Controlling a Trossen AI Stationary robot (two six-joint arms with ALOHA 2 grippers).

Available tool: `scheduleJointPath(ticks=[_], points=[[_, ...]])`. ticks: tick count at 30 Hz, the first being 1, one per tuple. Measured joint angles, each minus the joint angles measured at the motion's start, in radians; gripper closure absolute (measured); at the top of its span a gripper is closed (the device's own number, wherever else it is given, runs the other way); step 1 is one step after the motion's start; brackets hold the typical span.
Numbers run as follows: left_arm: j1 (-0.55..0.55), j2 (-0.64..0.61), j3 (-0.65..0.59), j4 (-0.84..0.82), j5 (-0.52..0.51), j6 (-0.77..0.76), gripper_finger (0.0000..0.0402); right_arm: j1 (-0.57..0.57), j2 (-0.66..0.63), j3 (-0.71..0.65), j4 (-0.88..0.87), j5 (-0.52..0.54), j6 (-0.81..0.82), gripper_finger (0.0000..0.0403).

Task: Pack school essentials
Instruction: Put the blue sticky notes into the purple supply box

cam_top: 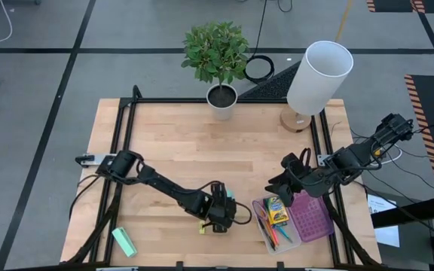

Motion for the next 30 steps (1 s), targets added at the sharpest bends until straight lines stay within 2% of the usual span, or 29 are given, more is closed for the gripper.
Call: scheduleJointPath(ticks=[3,12,16,24,30], points=[[-0.001,-0.001,0.000,0.002,-0.029,-0.006,0.0157,0.000,-0.002,0.000,0.000,-0.001,-0.006,0.0232],[-0.014,0.006,0.002,0.008,-0.012,0.058,0.0231,0.000,-0.002,0.000,0.001,-0.004,-0.024,0.0232],[-0.018,0.027,0.004,0.020,0.001,0.057,0.0248,0.001,-0.002,0.000,0.002,-0.027,-0.029,0.0232],[-0.025,0.039,0.005,0.025,-0.033,0.054,0.0255,0.002,-0.007,0.000,0.001,-0.032,-0.038,0.0232],[-0.024,0.042,0.004,0.044,-0.033,0.057,0.0308,0.002,-0.007,0.000,0.001,-0.032,-0.038,0.0232]])
